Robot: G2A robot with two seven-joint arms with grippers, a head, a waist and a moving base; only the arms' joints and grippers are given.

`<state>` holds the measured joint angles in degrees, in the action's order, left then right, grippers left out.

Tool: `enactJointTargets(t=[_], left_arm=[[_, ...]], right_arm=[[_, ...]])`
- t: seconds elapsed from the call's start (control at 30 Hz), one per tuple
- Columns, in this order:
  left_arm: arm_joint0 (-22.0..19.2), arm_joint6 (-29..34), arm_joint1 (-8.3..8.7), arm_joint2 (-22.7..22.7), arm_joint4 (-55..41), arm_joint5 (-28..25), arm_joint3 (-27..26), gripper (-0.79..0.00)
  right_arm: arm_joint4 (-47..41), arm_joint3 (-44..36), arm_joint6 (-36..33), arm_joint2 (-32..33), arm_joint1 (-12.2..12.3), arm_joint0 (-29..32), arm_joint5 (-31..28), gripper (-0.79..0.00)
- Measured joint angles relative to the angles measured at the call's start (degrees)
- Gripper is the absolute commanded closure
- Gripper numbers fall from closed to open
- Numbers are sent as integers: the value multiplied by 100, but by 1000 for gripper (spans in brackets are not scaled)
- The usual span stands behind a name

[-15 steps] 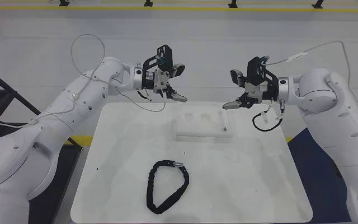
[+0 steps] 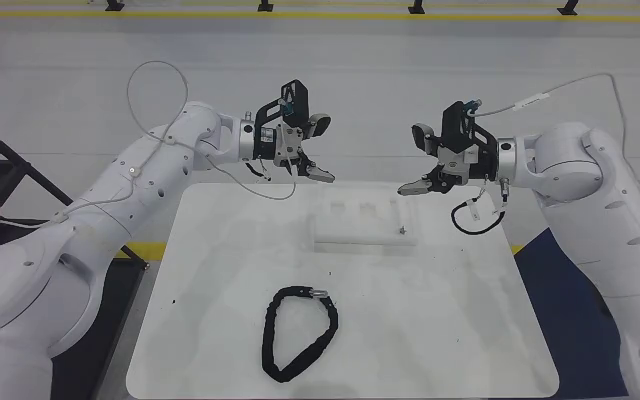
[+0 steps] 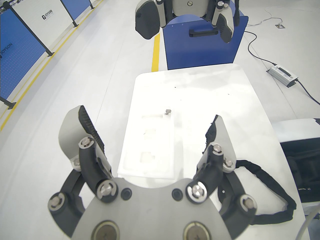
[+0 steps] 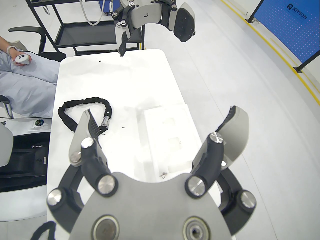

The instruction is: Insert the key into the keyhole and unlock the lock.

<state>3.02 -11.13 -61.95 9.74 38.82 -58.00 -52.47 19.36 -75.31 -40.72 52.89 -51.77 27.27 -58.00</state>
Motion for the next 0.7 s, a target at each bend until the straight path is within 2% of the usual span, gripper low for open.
enactJointTargets(t=[0.27,0.4,0.7], left_arm=[[0,0,0,0,0,0,0,-785],[0,0,0,0,0,0,0,-785],[0,0,0,0,0,0,0,-785]], right_arm=[[309,-10,66,-42,13,228,233,-785],[384,288,1,-75,30,325,233,-785],[306,1024,-427,-321,-16,308,702,-785]])
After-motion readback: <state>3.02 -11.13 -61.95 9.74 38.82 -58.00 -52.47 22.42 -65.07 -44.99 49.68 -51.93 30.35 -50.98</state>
